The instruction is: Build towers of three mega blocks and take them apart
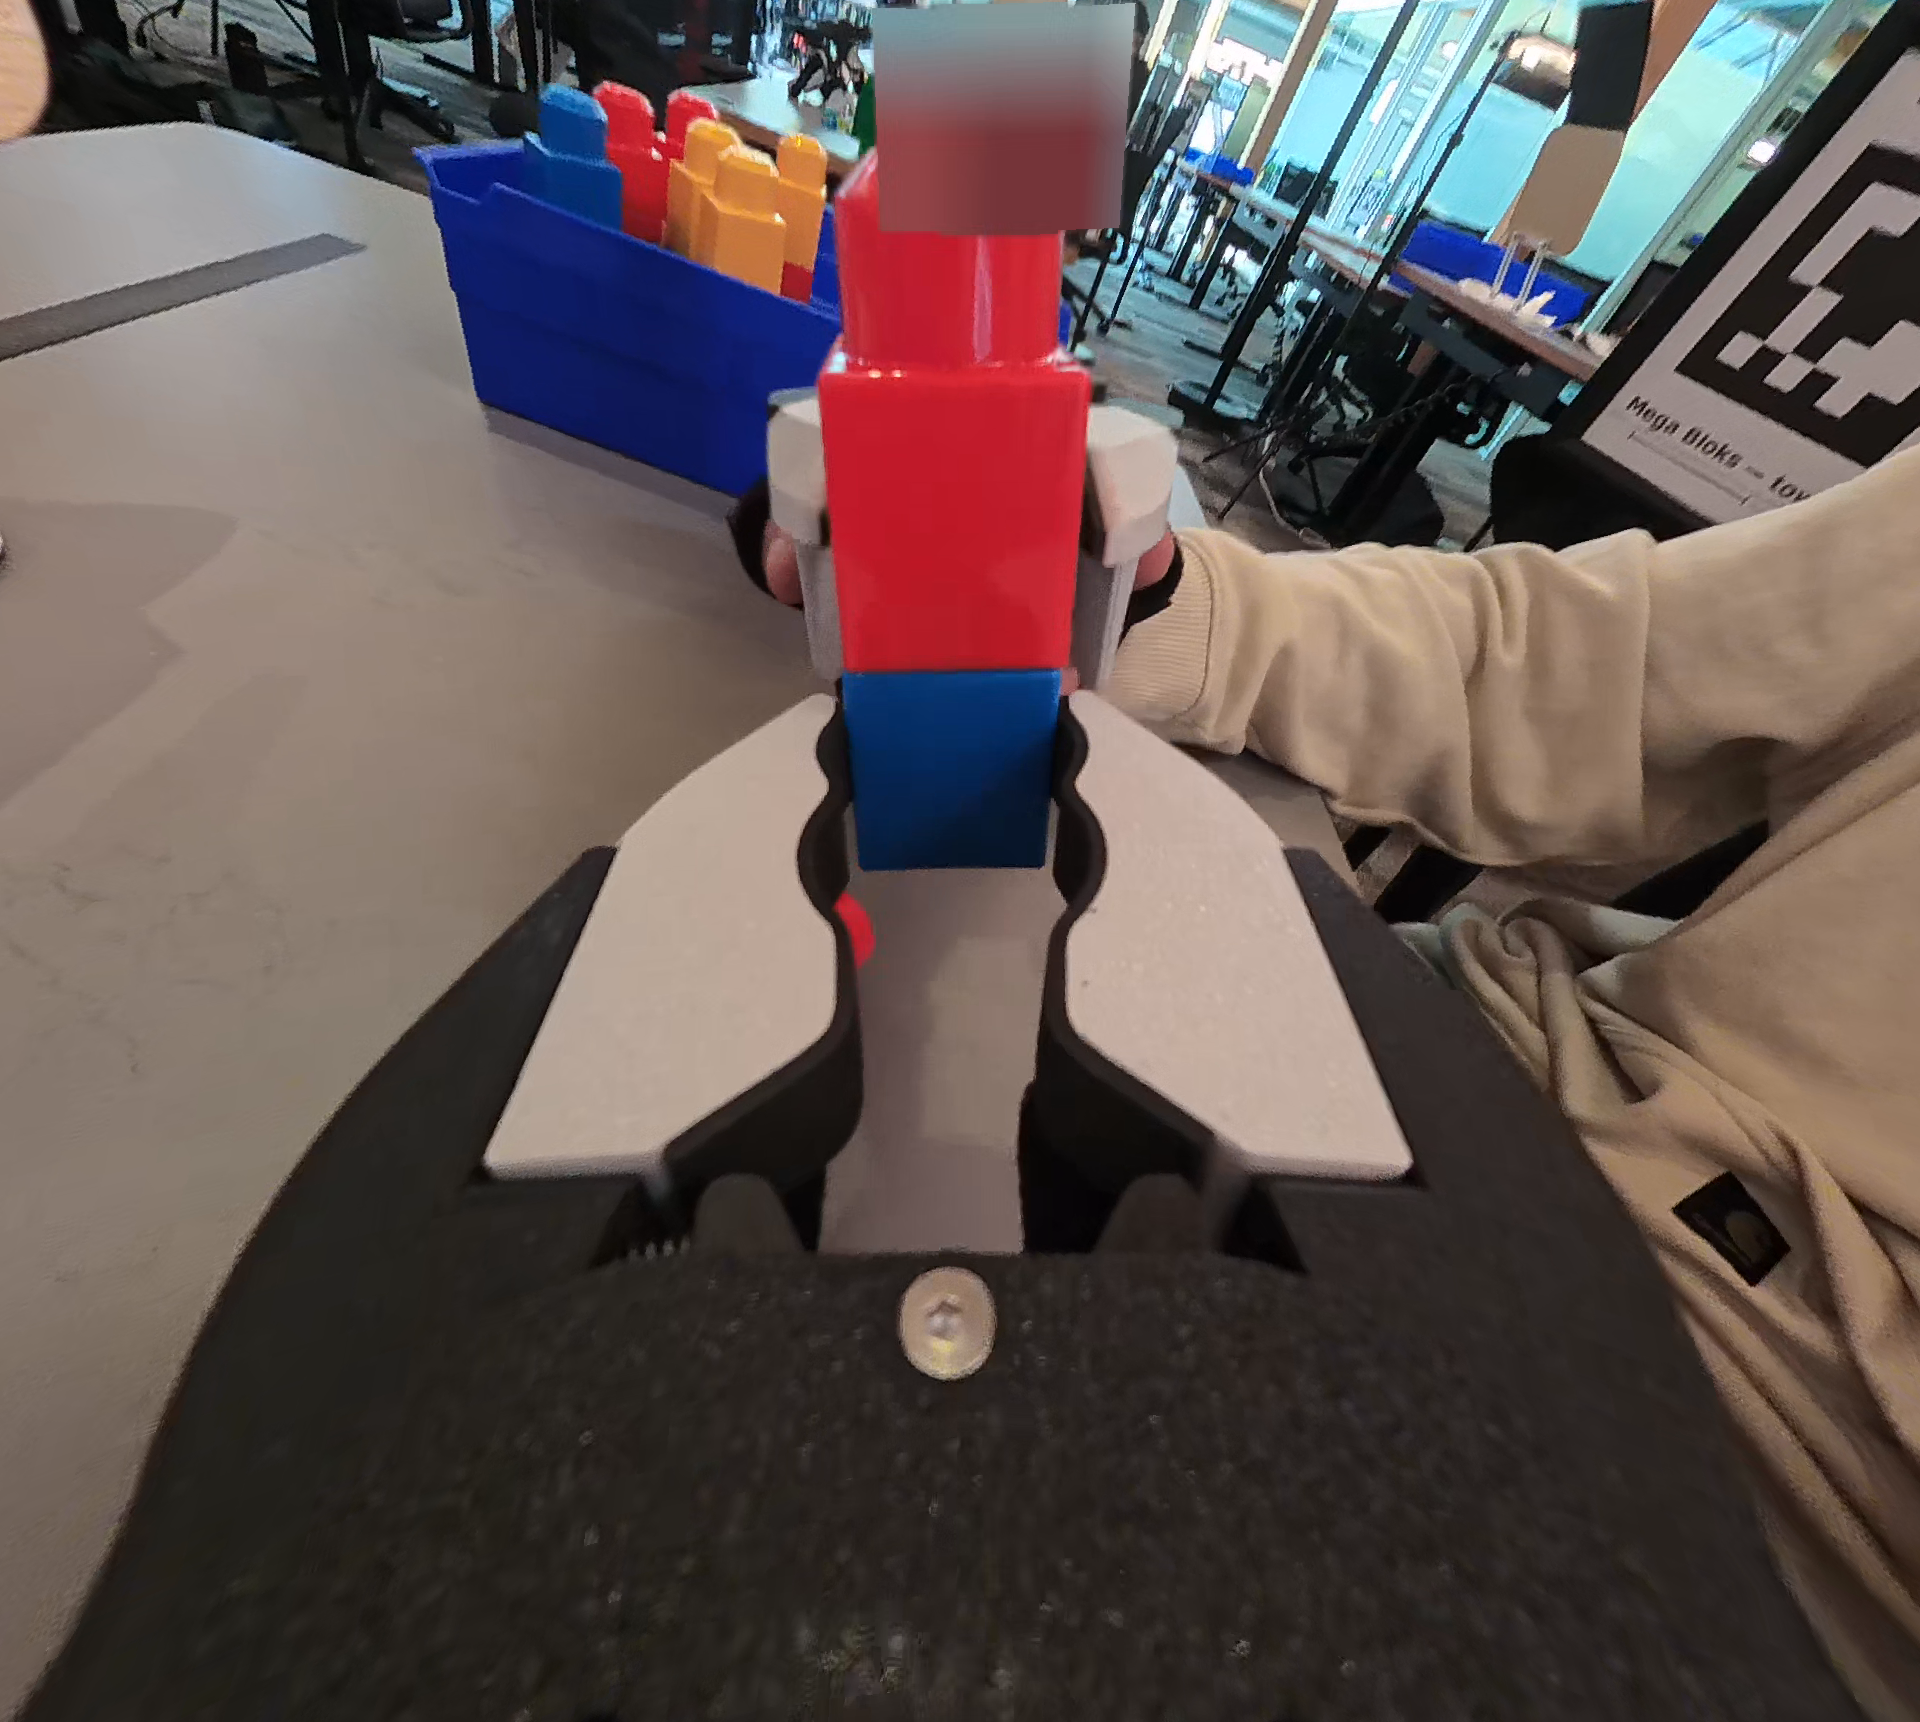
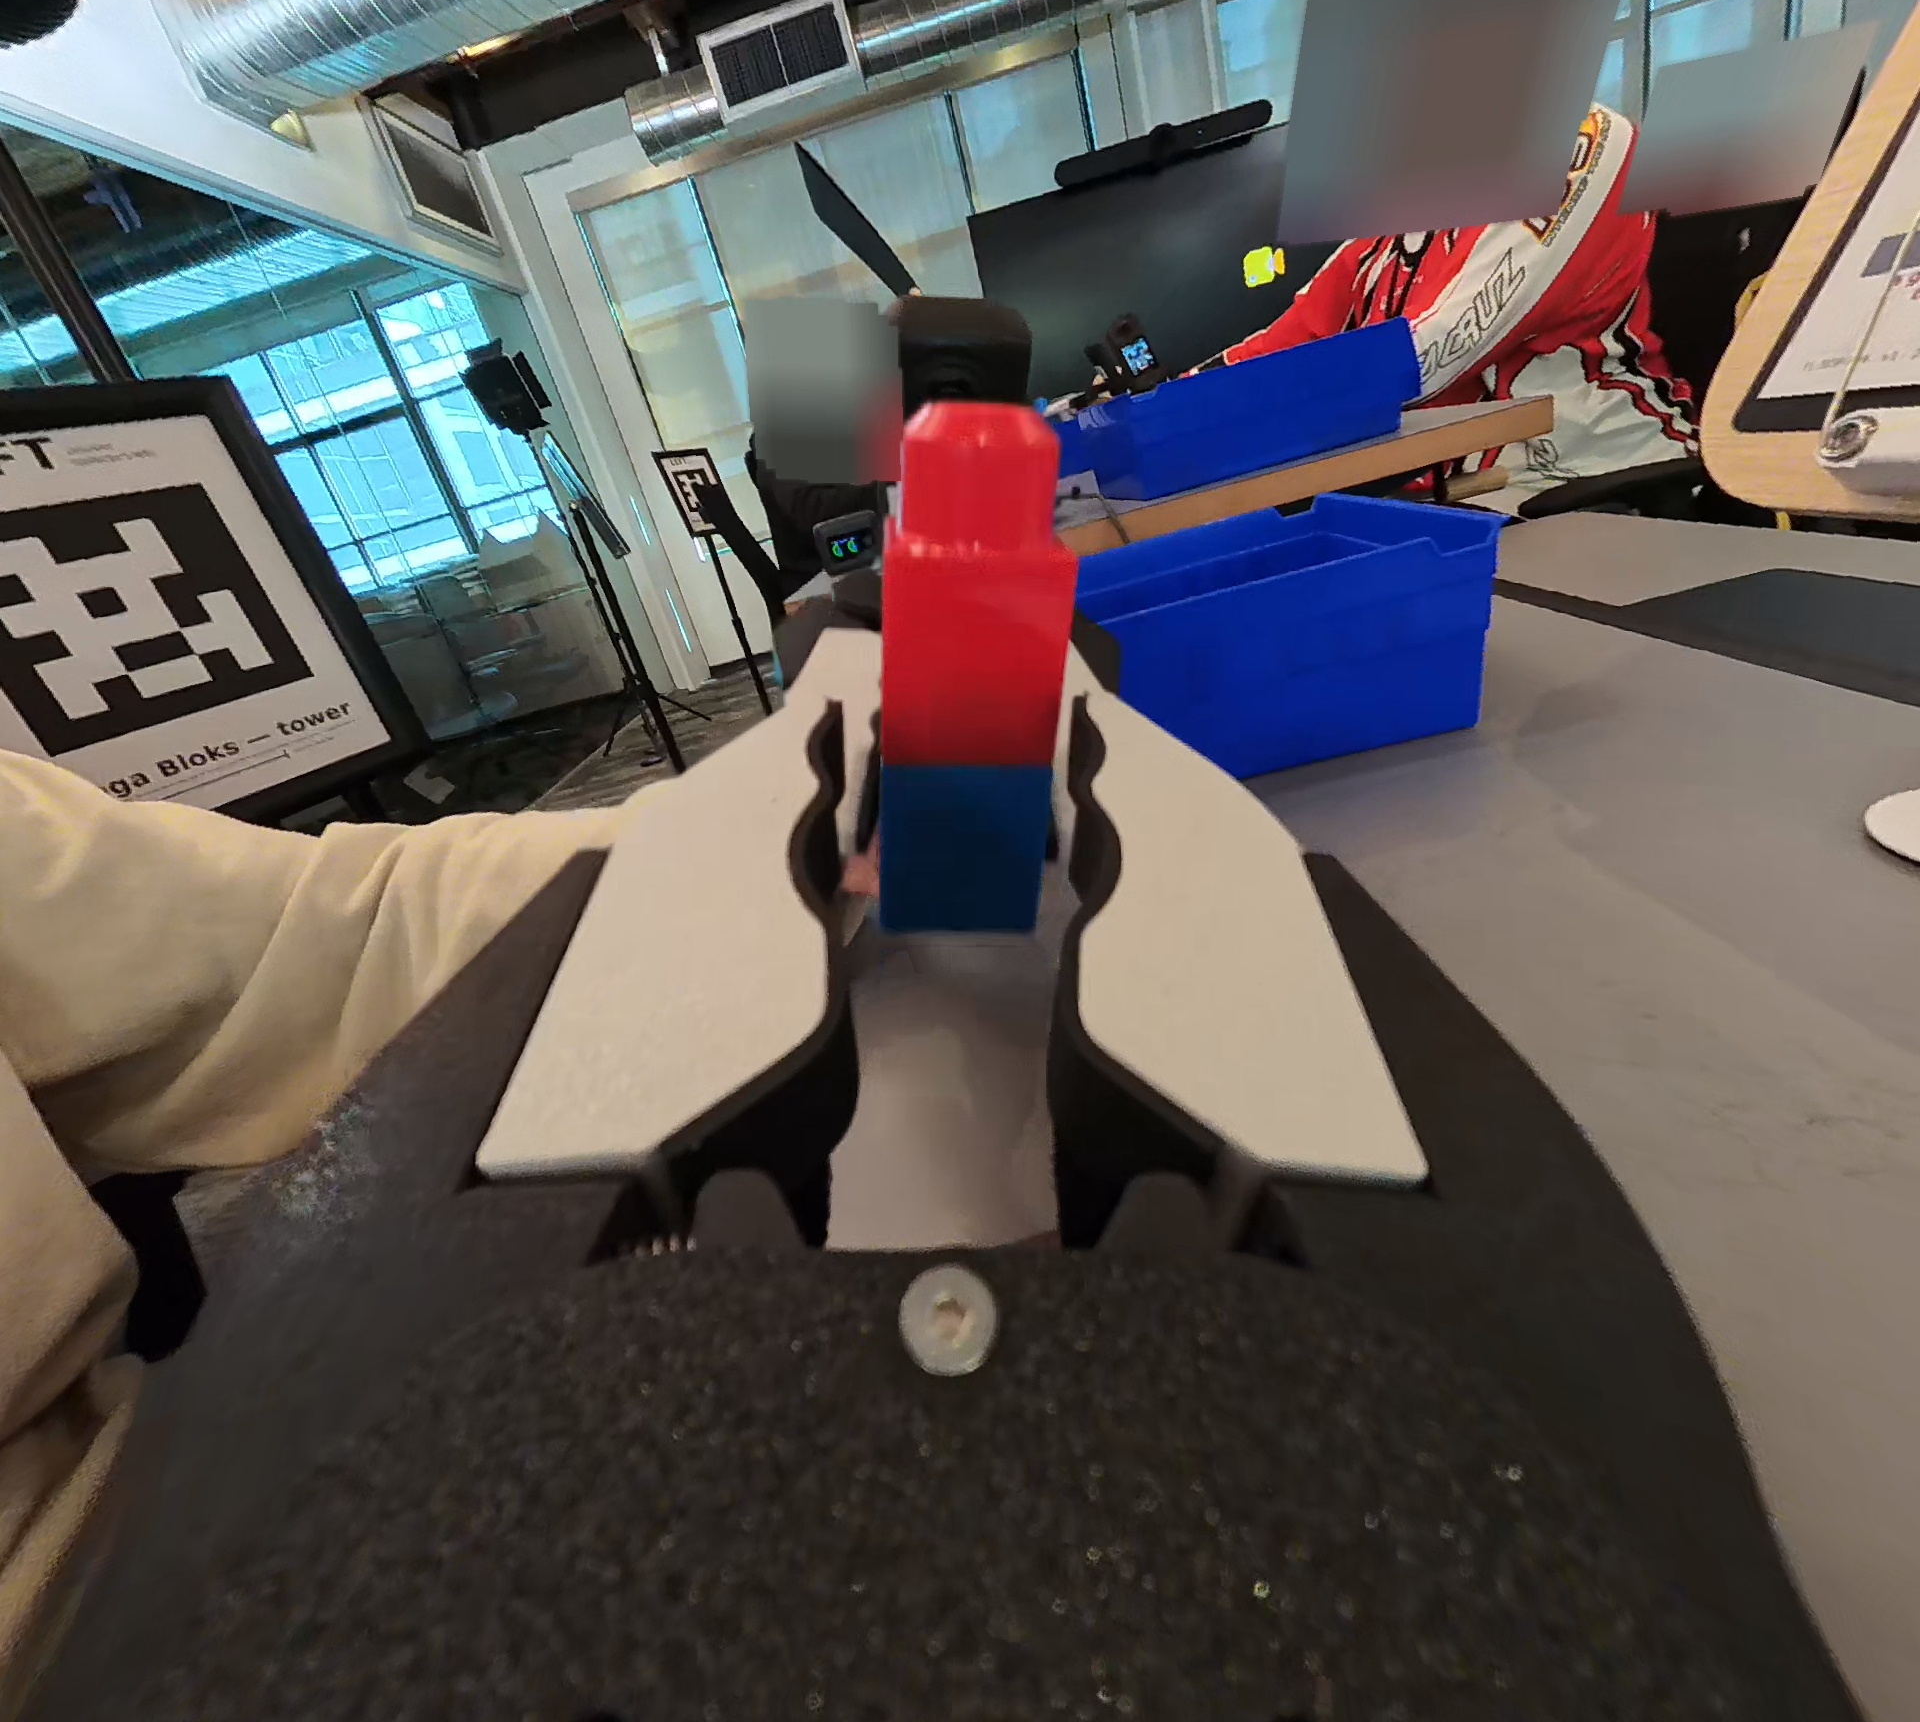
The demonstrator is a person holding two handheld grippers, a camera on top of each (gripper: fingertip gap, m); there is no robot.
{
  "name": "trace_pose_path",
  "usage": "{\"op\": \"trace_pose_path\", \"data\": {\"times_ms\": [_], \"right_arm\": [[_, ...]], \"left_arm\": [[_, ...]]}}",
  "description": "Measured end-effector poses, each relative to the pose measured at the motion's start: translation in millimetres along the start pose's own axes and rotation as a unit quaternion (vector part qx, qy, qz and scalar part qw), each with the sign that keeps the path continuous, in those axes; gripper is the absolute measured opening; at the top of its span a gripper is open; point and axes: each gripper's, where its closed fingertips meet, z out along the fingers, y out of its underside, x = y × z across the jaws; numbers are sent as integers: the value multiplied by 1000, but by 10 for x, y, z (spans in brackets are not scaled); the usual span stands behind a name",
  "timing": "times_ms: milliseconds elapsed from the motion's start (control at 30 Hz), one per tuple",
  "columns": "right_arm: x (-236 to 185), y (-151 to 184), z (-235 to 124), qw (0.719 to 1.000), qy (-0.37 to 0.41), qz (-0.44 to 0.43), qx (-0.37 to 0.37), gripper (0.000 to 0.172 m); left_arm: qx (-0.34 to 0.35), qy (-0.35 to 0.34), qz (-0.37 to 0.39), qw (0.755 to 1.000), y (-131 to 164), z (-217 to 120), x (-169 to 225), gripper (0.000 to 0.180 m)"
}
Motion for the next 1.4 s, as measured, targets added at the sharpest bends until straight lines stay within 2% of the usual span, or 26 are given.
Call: {"op": "trace_pose_path", "data": {"times_ms": [100, 233, 300, 400, 467, 533, 633, 767, 867, 933, 1000, 1333, 1367, 1400], "right_arm": [[18, 34, -5, 1000, 5, -3, -7, 42], [2, 105, 53, 1000, -2, 2, -21, 43], [-30, 153, 75, 999, -12, -3, -30, 36], [-29, 160, 58, 999, -15, -3, -52, 35], [-6, 80, 25, 999, -4, -13, -36, 35], [8, -34, -43, 1000, 1, -11, -20, 35], [54, -188, -173, 1000, 18, -15, 0, 35], [131, -368, -315, 999, 42, -21, 25, 35], [118, -491, -394, 998, 44, -23, 45, 35], [106, -546, -430, 997, 45, -26, 52, 35], [116, -582, -466, 997, 48, -23, 60, 35], [362, -570, -629, 994, 71, 21, 74, 35], [382, -563, -640, 994, 74, 23, 74, 35], [398, -559, -649, 994, 77, 25, 74, 35]], "left_arm": [[24, 17, -15, 999, -74, -65, 23, 36], [12, 21, -17, 1000, -29, -26, 38, 36], [3, 24, -17, 1000, 7, 17, 46, 36], [3, 22, -17, 1000, 22, 40, 43, 36], [-7, 2, -1, 1000, 40, 47, 17, 38], [-41, -37, 29, 998, 111, 28, -37, 59], [-91, -89, 89, 988, 240, 5, -95, 61], [-241, -127, 172, 947, 551, 19, -179, 62], [-367, -119, 276, 880, 720, 29, -224, 56], [-422, -125, 340, 831, 731, 63, -341, 59], [-467, -104, 350, 806, 762, 104, -396, 59], [-577, -6, 307, 757, 1028, 129, -617, 45], [-583, 10, 286, 761, 1068, 120, -592, 37], [-587, 18, 272, 762, 1084, 105, -573, 37]]}}
